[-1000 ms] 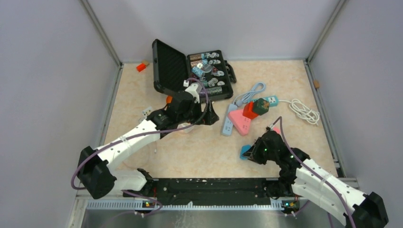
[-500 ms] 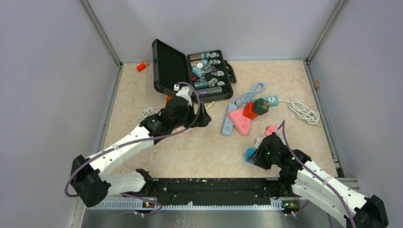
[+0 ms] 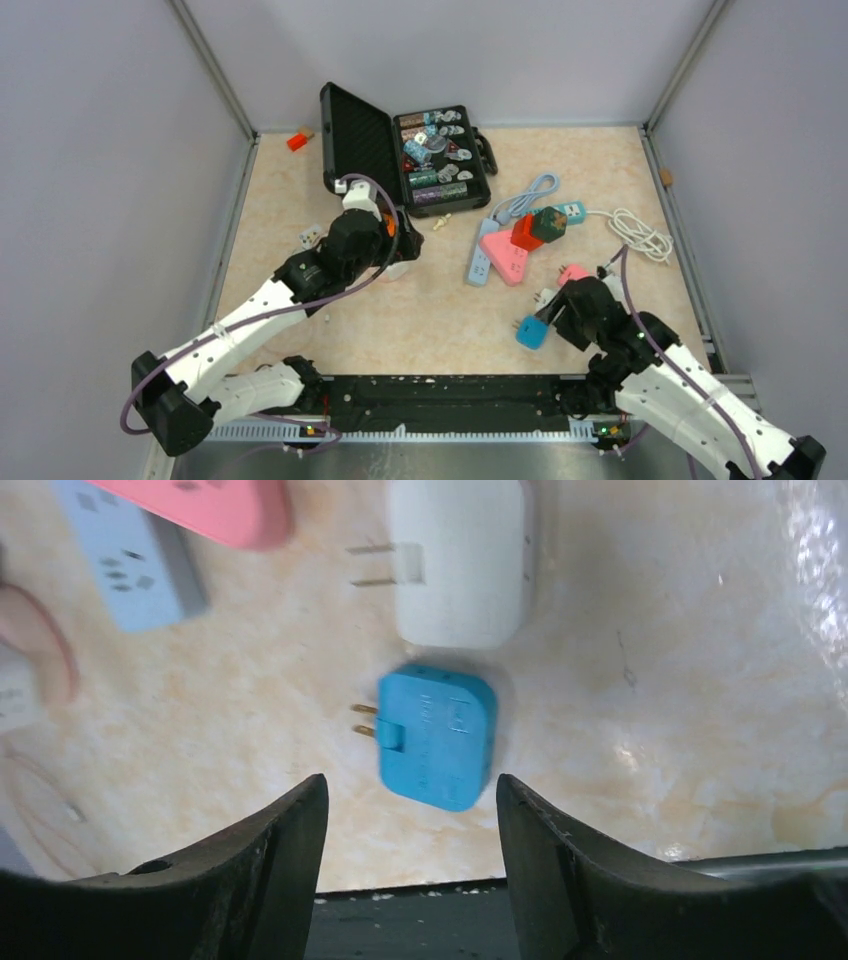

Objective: Pull the plug off the socket

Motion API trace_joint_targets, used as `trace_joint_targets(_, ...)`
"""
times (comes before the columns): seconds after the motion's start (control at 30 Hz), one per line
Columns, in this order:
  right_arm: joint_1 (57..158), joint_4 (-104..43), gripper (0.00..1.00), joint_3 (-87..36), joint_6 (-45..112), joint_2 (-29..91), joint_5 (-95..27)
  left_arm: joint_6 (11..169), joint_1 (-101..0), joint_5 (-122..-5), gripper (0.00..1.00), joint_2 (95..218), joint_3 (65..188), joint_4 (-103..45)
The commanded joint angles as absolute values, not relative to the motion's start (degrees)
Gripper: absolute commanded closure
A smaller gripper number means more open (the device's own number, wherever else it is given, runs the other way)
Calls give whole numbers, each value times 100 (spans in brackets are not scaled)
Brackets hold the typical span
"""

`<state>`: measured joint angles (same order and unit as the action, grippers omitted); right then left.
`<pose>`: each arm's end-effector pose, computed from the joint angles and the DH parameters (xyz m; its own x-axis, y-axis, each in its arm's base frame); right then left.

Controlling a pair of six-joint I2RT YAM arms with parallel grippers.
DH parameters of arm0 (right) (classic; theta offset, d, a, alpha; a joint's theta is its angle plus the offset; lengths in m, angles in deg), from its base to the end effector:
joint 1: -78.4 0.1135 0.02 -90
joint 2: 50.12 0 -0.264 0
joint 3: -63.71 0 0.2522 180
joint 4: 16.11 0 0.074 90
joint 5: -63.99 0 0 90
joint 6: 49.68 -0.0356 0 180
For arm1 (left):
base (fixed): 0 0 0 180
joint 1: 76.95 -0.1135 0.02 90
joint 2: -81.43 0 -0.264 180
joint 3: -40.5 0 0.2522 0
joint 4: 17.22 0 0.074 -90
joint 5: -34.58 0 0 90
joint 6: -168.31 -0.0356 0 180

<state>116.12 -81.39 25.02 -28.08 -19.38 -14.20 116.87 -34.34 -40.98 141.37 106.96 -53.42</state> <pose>0.0848 0.0564 0.1917 -0.7207 0.5932 -0.3589 0.4308 0.7888 0.4385 0.1772 -0.1509 0.3169 -0.5942 -0.2736 -0.7563 0.1608 0.8810 -0.4450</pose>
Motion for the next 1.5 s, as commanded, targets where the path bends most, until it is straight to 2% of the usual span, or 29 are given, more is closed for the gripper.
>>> trace_joint_targets(0.0,11621,-8061,39,1617,-2350,-2309,-537,11964,-3450,-3205,1,13697,10512,-5462)
trace_joint_targets(0.17,11620,-7042,36,896,-1271,-1886,-854,12045,-3446,-2834,1,13322,10385,-5712)
trace_joint_targets(0.37,11628,-5637,18,163,-75,-597,-2058,12468,-3446,-2342,1,13032,10262,-6445)
trace_joint_targets(0.6,11748,-4101,18,121,197,664,-2895,13182,-3452,-2271,1,12893,10066,-7085)
trace_joint_targets(0.9,13379,-2742,18,-658,1202,2817,-2008,13525,-3689,-1905,1,12715,9339,-7238)
trace_joint_targets(1.13,13966,-2776,17,-1644,1785,4217,-1449,12898,-5234,-3449,2,12388,8871,-6800)
trace_joint_targets(1.47,13973,-3637,14,-3039,2283,5762,-1151,12949,-5833,-4166,1,12630,8883,-6527)
